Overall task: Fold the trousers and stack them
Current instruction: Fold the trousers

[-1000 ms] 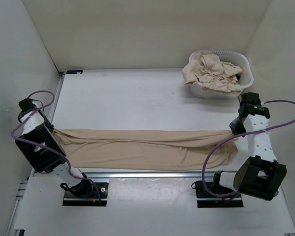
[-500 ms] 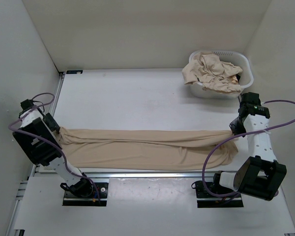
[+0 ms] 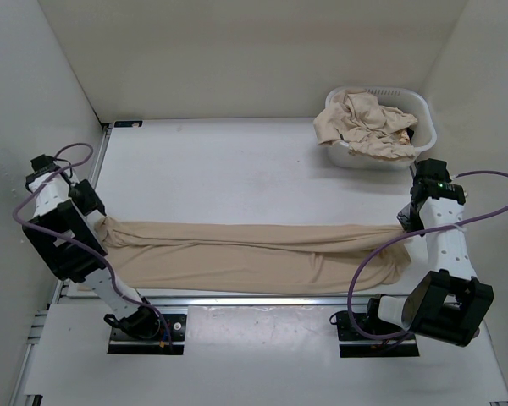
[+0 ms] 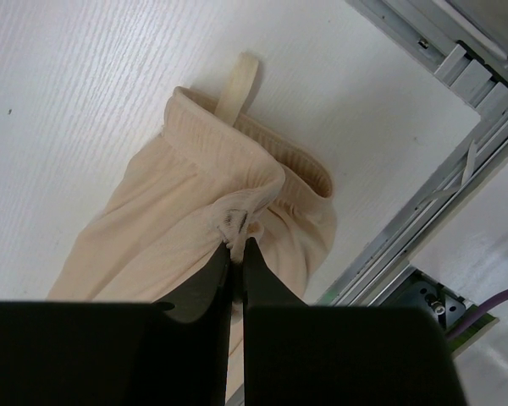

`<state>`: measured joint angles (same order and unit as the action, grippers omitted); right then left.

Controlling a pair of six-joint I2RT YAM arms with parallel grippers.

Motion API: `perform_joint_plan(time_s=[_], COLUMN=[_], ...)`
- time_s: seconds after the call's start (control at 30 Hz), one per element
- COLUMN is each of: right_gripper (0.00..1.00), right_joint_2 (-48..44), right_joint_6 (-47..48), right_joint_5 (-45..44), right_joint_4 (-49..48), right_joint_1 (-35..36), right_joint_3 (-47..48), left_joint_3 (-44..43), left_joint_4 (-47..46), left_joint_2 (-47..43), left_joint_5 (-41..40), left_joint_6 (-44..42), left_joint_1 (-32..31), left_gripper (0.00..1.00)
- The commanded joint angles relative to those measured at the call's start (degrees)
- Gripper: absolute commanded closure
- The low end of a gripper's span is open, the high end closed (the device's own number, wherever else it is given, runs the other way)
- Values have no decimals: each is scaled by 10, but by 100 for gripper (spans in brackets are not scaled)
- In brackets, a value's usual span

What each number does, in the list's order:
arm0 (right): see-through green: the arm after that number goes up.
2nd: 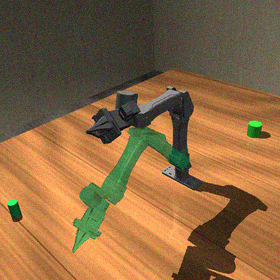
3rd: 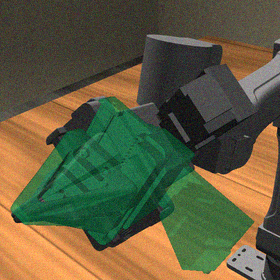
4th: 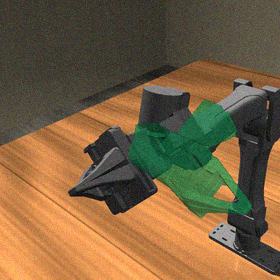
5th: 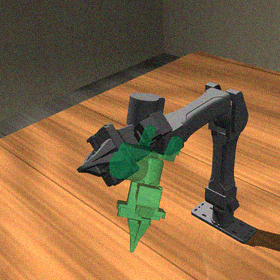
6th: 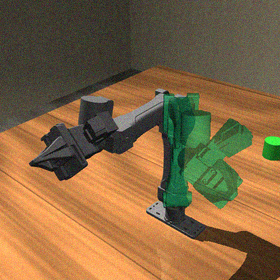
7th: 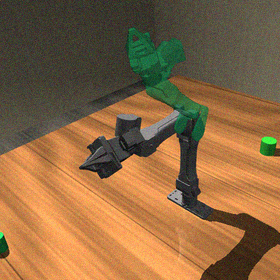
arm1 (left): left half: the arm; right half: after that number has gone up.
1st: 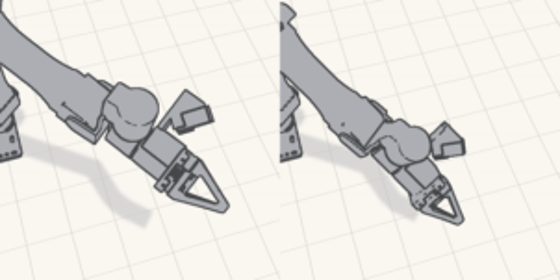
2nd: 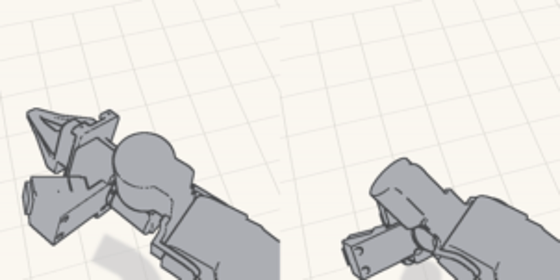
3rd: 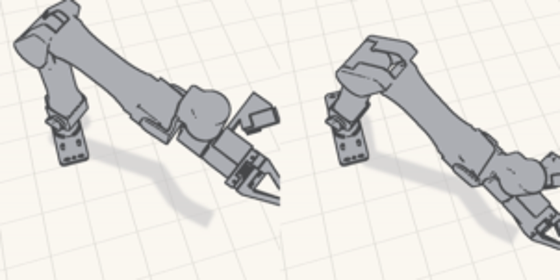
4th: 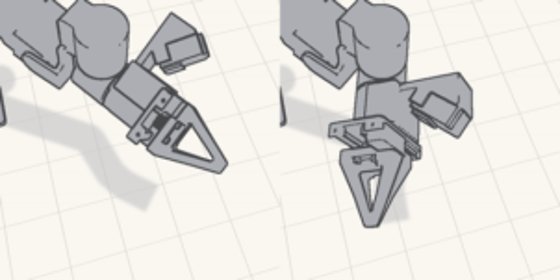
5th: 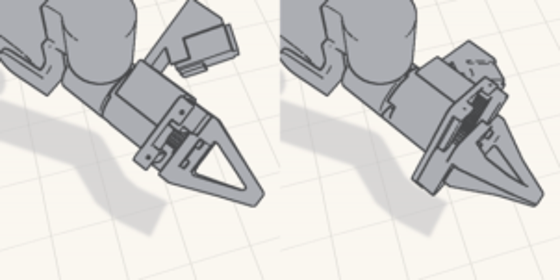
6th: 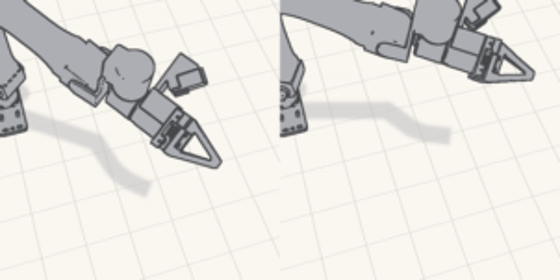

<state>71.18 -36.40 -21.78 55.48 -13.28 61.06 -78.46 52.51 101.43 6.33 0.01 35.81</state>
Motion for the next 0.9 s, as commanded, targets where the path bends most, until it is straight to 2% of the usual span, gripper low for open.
perform_joint_plan(time_s=[0.0,0.03,0.1,0.4,0.67,0.73,0.77,0.8,0.87], right_gripper=[100,100,100,100,100,100,100,100,100], right_joint_2=[4,10,10,10,5,5,10,10,10], right_joint_6=[15,15,15,20,26,26,26,26,26], right_joint_5=[-33,-33,-33,-27,-27,-22,-22,-22,-22], right_joint_4=[2,2,-4,2,2,-4,-4,-4,-4], right_joint_1=[-3,-3,-3,-3,-3,-3,-3,-3,-3], right_joint_3=[2,2,2,2,7,13,13,13,18], left_joint_3=[-35,-40,-45,-48,-3,-3,-3,-8,-13], left_joint_4=[-21,-31,-66,-82,-76,-76,-76,-76,-76], left_joint_2=[9,23,37,110,117,122,122,122,122], left_joint_5=[-19,-67,-97,-87,-165,-172,-172,-172,-165], left_joint_6=[0,0,0,0,0,0,0,0,0], left_joint_1=[-6,-12,-22,-67,-67,-67,-67,-67,-67], left_gripper=[31,32,32,31,31,39,52,86,86])
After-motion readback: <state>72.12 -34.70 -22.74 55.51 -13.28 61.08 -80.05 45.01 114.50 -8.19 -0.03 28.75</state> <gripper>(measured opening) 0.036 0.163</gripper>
